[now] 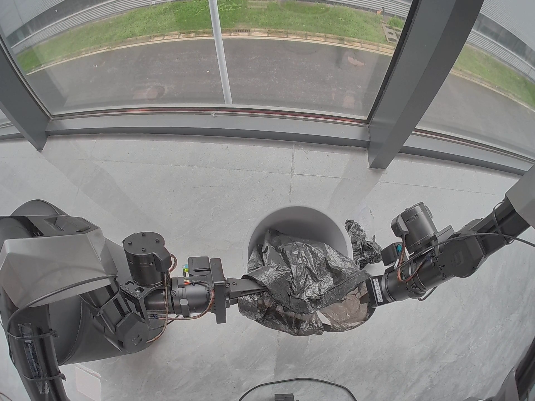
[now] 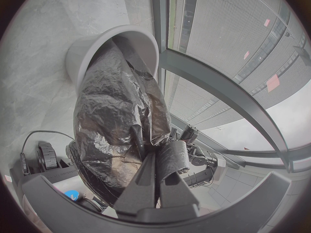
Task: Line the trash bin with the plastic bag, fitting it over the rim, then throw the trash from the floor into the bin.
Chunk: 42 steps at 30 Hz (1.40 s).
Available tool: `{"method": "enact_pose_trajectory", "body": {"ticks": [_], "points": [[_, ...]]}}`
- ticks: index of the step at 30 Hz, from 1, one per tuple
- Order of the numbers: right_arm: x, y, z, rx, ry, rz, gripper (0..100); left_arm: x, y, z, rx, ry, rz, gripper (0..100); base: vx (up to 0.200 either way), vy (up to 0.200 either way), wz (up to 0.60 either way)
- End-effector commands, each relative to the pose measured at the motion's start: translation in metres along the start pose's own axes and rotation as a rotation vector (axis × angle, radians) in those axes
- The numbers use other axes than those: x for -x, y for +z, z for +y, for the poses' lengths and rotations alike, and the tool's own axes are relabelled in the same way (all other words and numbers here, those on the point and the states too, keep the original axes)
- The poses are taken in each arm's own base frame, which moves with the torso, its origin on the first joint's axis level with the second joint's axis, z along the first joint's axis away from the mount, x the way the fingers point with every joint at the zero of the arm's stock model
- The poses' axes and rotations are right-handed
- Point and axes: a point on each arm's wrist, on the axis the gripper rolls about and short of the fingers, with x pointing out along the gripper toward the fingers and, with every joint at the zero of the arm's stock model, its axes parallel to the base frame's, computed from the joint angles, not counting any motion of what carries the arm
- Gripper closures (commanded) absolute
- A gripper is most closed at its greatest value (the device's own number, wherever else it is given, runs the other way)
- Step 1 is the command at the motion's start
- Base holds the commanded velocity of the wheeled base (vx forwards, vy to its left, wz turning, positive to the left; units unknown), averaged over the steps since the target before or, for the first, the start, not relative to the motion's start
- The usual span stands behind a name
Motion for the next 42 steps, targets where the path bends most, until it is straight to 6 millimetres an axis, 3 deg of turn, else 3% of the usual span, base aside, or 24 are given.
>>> {"method": "enact_pose_trajectory", "body": {"ticks": [1, 10, 20, 34, 42], "points": [[-0.002, -0.003, -0.001, -0.001, -0.003, 0.014, 100, 0.0, -0.006, -0.002, 0.002, 0.002, 0.012, 100, 0.0, 0.0, 0.0], [-0.015, -0.003, -0.005, -0.01, -0.021, 0.034, 100, -0.004, -0.007, 0.007, 0.019, 0.018, 0.023, 100, 0.0, 0.0, 0.0], [-0.032, 0.03, -0.019, -0.027, -0.047, -0.104, 100, 0.002, 0.017, 0.009, -0.058, -0.041, -0.045, 100, 0.0, 0.0, 0.0], [-0.025, 0.058, -0.012, -0.014, -0.078, -0.238, 100, 0.005, 0.048, 0.002, -0.12, -0.082, -0.106, 100, 0.0, 0.0, 0.0], [-0.018, 0.067, -0.01, -0.01, -0.074, -0.275, 100, 0.0, 0.059, 0.012, -0.124, -0.083, -0.114, 100, 0.0, 0.0, 0.0]]}}
